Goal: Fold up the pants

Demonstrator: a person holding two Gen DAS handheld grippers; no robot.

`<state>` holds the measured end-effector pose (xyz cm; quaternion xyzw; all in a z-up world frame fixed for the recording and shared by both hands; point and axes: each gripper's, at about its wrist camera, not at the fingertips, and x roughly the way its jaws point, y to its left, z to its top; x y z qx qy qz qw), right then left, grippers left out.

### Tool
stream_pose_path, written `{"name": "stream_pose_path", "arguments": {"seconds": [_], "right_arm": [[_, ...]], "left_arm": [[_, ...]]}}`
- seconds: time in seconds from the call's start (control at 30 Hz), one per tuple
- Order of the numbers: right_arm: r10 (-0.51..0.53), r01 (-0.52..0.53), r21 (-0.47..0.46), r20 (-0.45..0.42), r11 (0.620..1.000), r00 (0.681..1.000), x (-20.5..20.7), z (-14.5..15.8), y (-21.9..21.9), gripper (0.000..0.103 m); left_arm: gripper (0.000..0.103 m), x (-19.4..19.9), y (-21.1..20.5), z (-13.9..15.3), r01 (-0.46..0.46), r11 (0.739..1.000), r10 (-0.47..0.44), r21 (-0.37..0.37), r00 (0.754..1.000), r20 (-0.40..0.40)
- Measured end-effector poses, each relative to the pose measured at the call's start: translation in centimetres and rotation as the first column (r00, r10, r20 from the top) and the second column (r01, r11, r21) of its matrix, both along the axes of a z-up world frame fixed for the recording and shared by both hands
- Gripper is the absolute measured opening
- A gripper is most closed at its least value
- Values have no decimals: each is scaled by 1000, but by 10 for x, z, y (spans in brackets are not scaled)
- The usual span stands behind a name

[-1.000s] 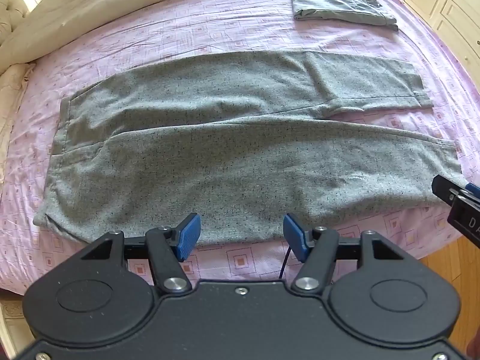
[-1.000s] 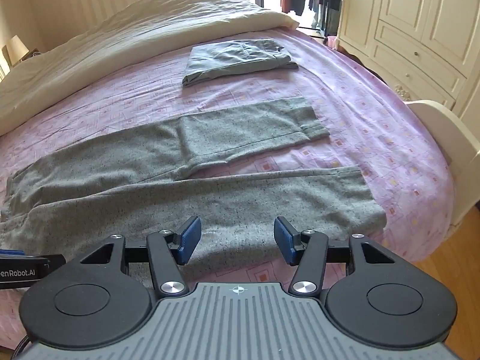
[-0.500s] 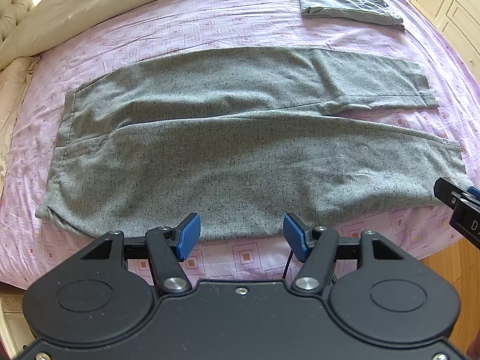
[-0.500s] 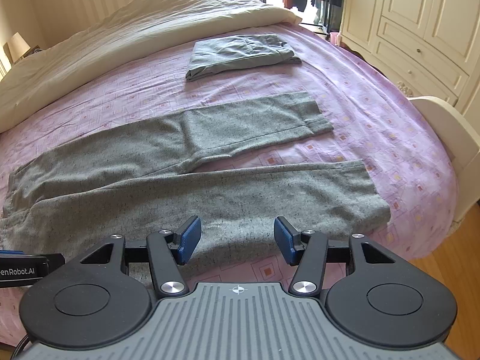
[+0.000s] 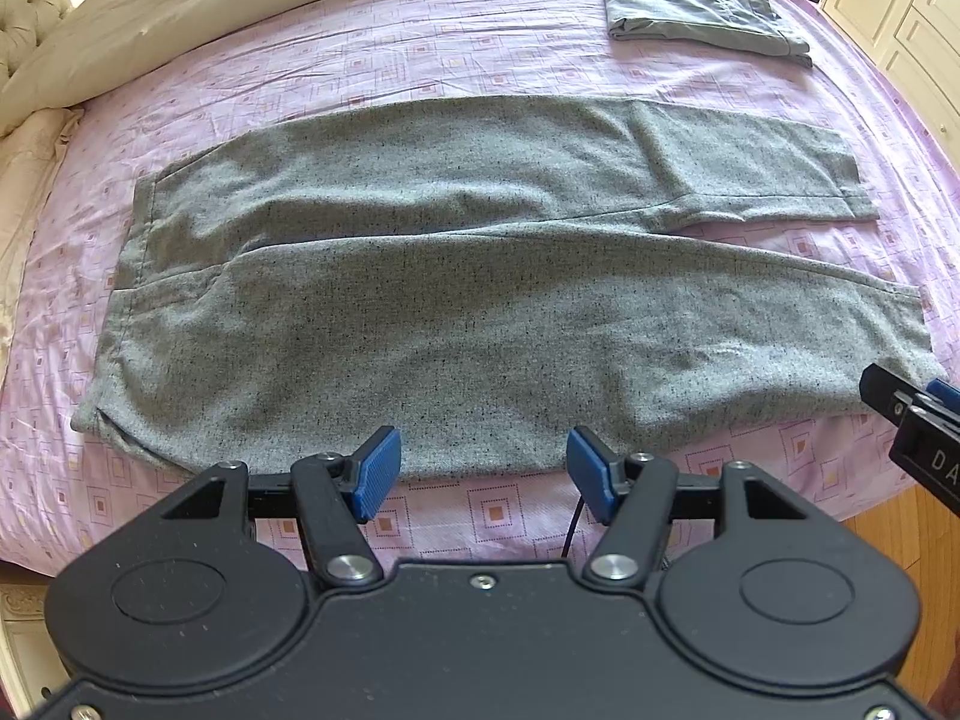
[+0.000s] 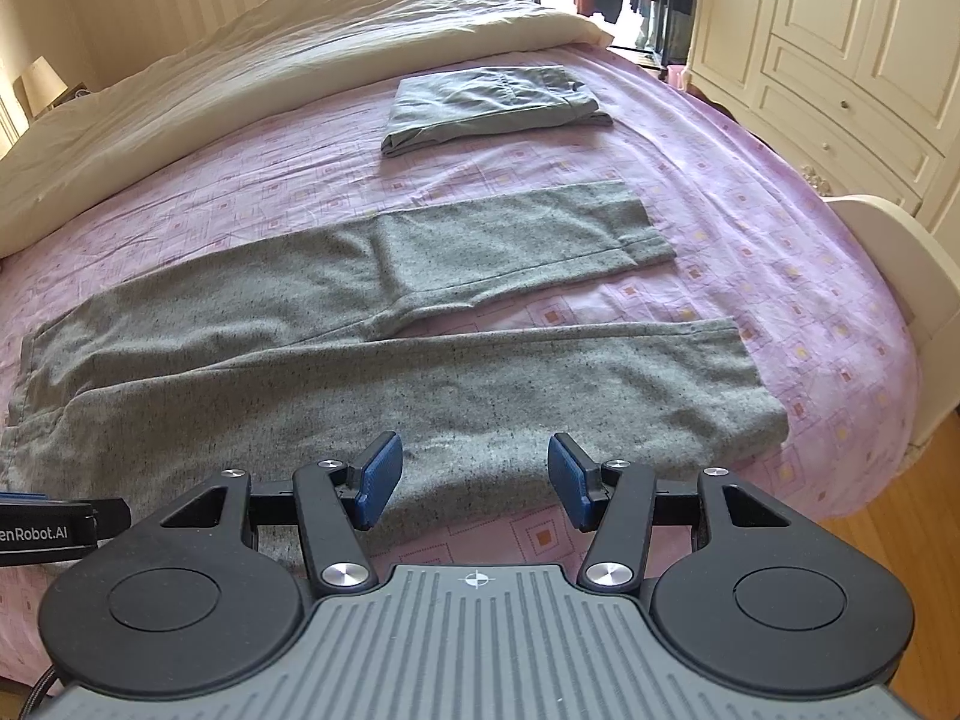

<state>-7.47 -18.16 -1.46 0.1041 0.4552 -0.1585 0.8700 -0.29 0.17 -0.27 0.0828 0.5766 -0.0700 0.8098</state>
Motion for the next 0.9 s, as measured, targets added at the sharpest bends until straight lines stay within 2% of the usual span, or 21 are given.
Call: {"name": "stream_pose_path", "arguments": {"seconds": [0.9], "right_arm": [[19, -20, -15, -39, 1000, 999, 1, -3, 4, 52]], "left_arm": [[65, -7, 2, -6, 13, 1000, -13, 6, 1000, -17]]}}
